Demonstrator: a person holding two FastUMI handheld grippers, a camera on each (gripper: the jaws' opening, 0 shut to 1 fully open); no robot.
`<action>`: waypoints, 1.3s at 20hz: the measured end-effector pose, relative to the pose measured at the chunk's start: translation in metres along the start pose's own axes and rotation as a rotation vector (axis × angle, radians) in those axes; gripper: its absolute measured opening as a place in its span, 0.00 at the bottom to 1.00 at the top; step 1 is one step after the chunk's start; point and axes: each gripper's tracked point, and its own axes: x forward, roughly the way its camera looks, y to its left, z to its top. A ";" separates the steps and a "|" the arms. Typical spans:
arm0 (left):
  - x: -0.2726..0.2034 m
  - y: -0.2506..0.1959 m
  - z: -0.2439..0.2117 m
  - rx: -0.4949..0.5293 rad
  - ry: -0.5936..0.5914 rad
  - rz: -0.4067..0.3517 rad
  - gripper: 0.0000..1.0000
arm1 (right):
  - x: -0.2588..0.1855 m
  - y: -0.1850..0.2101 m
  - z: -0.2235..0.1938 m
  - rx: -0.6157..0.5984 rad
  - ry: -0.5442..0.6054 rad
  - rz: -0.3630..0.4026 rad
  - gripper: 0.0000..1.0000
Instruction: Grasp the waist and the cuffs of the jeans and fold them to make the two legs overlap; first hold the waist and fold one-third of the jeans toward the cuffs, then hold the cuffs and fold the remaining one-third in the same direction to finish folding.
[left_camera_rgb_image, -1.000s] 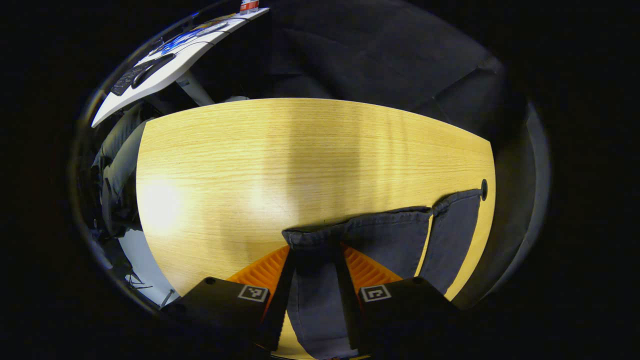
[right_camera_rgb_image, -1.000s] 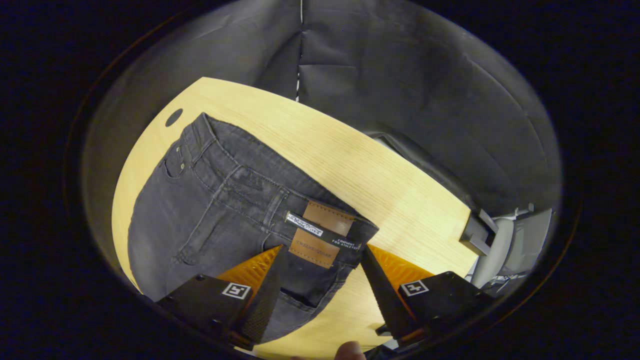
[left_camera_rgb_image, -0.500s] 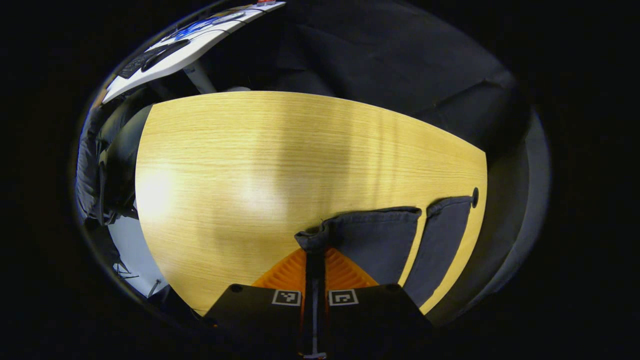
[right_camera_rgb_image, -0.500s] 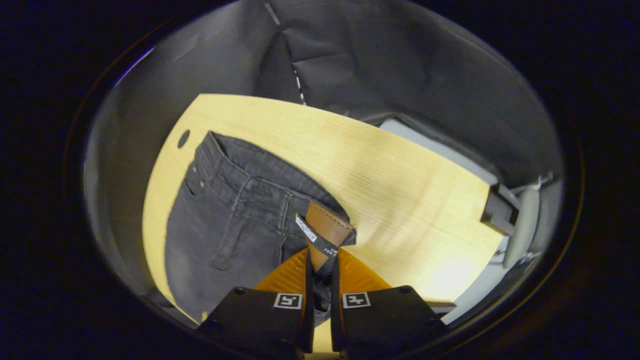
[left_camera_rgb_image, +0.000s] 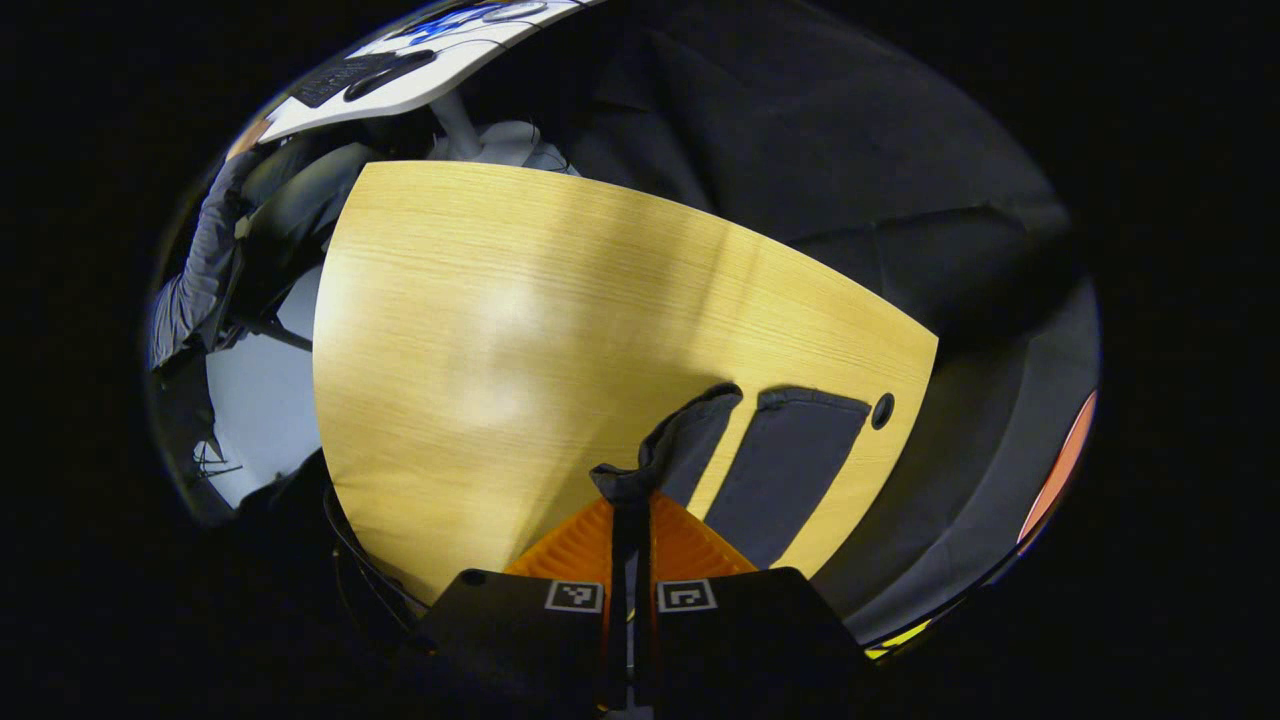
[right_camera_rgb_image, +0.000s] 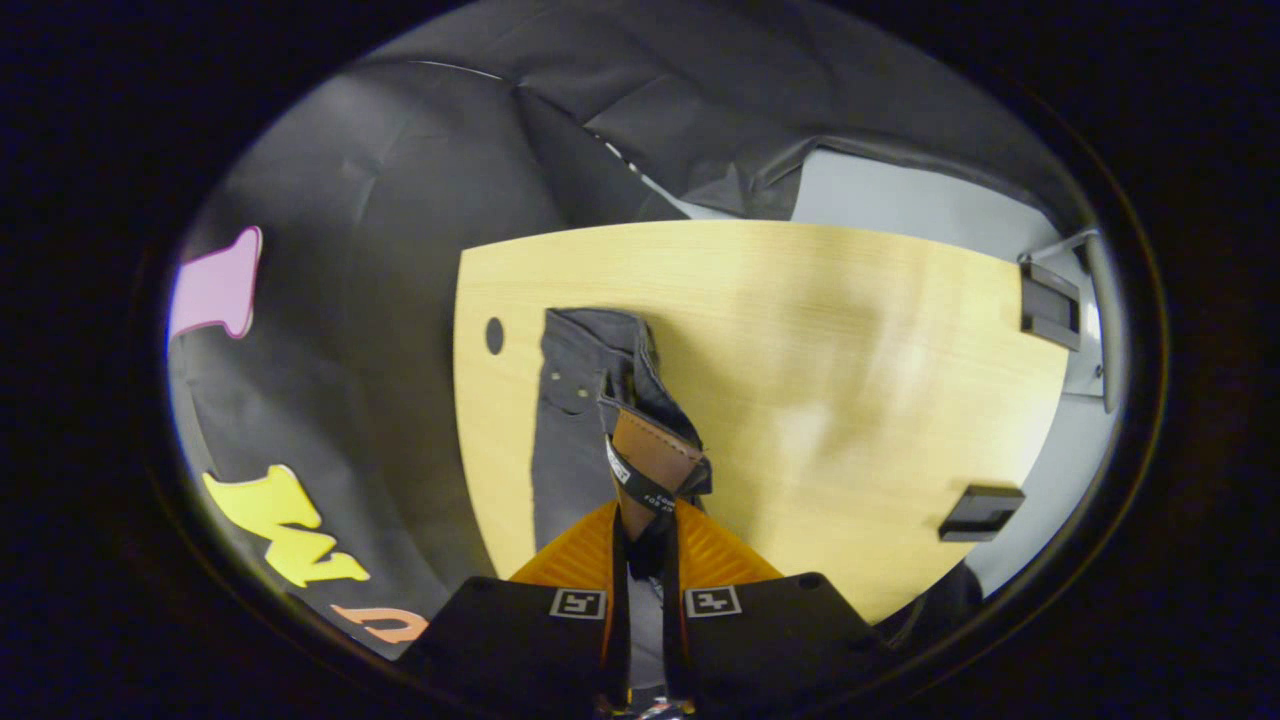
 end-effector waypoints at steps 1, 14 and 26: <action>-0.004 -0.012 -0.001 -0.024 0.009 -0.006 0.06 | -0.002 0.016 0.000 0.033 0.014 0.027 0.18; 0.057 -0.166 0.000 0.039 0.025 0.046 0.06 | 0.088 0.097 0.048 0.255 0.046 0.028 0.14; 0.118 -0.209 0.008 0.141 0.045 0.124 0.41 | 0.151 0.097 0.073 0.316 0.017 0.053 0.24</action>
